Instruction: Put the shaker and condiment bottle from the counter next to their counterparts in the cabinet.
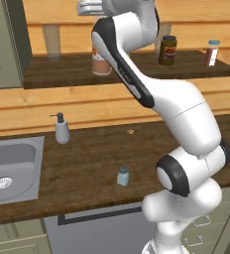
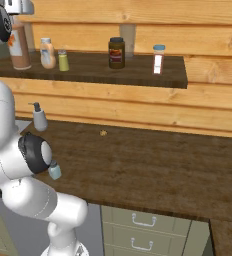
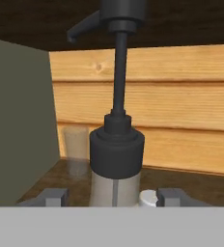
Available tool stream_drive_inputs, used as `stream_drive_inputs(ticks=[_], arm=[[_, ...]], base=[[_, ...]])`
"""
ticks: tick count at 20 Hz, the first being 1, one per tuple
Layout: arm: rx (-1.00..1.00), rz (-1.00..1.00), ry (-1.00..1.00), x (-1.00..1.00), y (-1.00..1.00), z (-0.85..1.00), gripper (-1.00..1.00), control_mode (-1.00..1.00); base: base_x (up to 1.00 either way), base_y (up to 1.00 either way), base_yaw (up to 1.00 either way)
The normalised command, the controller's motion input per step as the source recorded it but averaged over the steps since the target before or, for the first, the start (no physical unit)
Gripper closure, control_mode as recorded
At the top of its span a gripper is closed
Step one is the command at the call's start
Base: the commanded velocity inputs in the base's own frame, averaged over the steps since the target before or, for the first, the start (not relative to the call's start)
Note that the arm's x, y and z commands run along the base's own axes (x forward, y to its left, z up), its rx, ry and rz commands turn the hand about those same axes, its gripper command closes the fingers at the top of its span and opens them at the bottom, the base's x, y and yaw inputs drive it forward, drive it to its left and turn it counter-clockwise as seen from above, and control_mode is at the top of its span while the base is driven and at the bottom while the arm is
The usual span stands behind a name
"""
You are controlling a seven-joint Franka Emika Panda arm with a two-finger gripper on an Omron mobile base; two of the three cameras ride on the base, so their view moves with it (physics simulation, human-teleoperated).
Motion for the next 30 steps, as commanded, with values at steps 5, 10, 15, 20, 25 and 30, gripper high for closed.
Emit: stream_drive_inputs(ticks=[5, 10, 15, 20, 25, 30], arm=[[0.01, -0.02, 0.0, 0.24, 0.17, -0.1, 1.0, -1.0], [0.01, 0.0, 0.0, 0.19, 0.17, -0.23, 1.0, -1.0], [0.0, 0.0, -0.04, 0.16, 0.01, -0.43, 1.0, -1.0], [0.0, 0.0, -0.1, 0.14, 0.0, -0.32, 1.0, -1.0], [0.0, 0.0, -0.03, 0.26, 0.0, -0.01, 1.0, -1.0], [0.0, 0.0, 0.0, 0.5, 0.0, -0.01, 1.0, -1.0]], base=[[0.0, 0.0, 0.0], [0.0, 0.0, 0.0], [0.0, 0.0, 0.0], [0.0, 0.0, 0.0], [0.0, 0.0, 0.0], [0.0, 0.0, 0.0]])
